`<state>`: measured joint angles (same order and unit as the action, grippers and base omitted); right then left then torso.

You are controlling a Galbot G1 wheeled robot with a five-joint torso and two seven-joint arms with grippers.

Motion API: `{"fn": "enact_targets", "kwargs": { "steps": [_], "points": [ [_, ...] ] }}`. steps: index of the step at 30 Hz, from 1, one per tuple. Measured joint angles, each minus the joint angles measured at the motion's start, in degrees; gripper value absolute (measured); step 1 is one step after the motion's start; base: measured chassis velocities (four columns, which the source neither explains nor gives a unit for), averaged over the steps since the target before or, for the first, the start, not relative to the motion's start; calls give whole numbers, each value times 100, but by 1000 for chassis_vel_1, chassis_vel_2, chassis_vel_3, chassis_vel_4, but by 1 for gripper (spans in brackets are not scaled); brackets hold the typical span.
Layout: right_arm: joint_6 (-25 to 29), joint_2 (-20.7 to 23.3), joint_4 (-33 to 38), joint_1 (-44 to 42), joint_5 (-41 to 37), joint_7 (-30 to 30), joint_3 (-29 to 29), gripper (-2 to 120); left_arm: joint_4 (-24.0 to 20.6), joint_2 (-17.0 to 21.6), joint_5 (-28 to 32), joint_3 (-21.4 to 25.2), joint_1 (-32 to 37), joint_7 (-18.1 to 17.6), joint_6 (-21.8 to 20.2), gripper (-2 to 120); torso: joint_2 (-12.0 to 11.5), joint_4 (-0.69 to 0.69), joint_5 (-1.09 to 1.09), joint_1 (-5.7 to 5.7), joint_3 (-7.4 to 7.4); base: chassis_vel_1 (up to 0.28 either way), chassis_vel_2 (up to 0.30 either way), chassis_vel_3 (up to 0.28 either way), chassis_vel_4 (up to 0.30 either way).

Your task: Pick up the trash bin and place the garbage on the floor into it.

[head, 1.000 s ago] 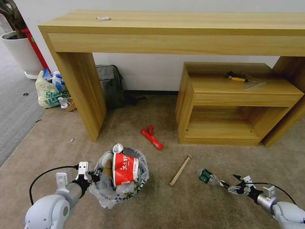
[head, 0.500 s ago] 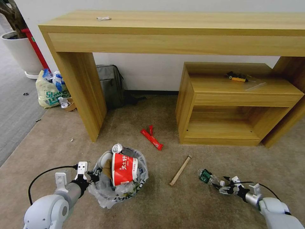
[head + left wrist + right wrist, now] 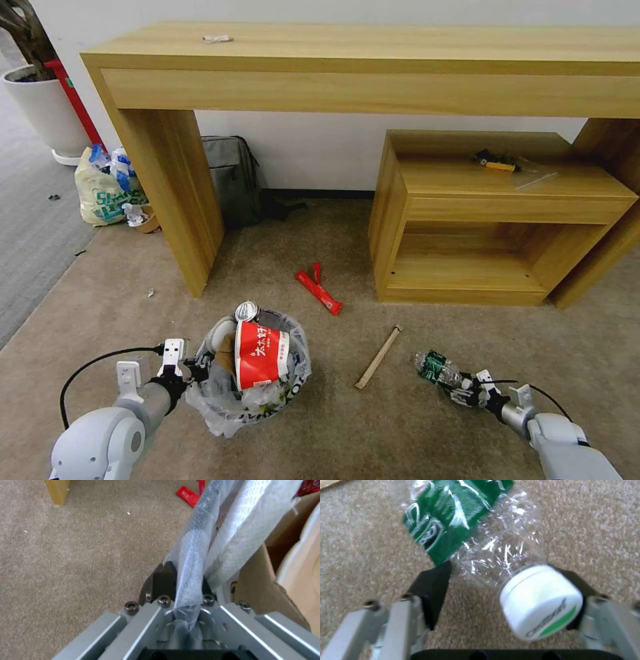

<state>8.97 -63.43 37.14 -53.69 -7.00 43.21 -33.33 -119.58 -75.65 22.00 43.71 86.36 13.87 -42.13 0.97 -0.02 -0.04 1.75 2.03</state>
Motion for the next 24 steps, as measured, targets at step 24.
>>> {"fn": "enact_targets", "kwargs": {
  "steps": [24],
  "points": [
    [64, -87, 820, -416, -16, -293, -271, 25, -64, 12, -5, 3, 21, 0, 0, 0, -1, 2, 8, 0, 1, 0, 0, 0, 0]
  ]
}}
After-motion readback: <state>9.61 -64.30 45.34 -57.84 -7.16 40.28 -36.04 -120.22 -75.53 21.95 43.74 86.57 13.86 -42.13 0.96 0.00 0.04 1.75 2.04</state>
